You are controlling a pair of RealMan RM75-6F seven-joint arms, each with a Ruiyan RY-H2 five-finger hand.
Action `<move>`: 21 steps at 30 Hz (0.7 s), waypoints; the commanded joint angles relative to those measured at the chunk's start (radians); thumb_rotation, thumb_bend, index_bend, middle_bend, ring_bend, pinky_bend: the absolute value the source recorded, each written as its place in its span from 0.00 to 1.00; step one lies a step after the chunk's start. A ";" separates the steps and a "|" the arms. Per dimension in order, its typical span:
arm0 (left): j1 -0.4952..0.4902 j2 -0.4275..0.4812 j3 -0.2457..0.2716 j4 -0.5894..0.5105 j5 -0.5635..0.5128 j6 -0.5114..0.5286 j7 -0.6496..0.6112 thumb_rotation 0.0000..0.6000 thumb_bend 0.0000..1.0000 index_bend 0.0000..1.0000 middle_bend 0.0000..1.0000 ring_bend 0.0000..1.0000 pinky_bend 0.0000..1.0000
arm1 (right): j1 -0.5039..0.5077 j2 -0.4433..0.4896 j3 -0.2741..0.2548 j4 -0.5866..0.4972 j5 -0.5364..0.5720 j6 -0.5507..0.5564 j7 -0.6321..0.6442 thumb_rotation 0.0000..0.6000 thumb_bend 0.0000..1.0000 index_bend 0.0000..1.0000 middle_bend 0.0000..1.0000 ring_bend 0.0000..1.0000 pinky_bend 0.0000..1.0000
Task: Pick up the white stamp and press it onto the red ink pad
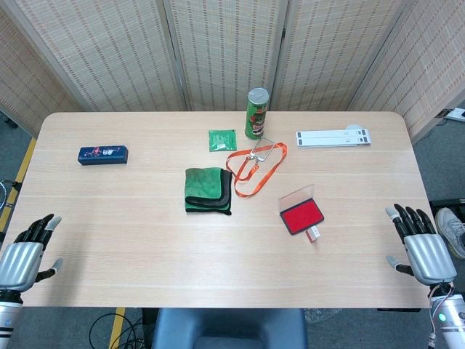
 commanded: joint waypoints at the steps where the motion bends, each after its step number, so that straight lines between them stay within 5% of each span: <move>1: 0.002 0.002 -0.001 -0.001 0.000 0.005 -0.005 1.00 0.32 0.07 0.09 0.13 0.28 | 0.002 -0.001 -0.001 0.000 0.003 -0.006 -0.005 1.00 0.19 0.01 0.00 0.00 0.00; 13: -0.003 -0.001 -0.001 0.003 -0.007 -0.009 0.003 1.00 0.32 0.07 0.09 0.13 0.28 | 0.008 -0.004 -0.004 0.001 -0.004 -0.016 -0.009 1.00 0.19 0.01 0.00 0.00 0.00; 21: 0.000 0.002 -0.001 -0.001 -0.011 -0.006 -0.005 1.00 0.32 0.07 0.09 0.13 0.28 | 0.113 -0.032 -0.021 0.081 -0.063 -0.171 0.090 1.00 0.19 0.08 0.00 0.00 0.00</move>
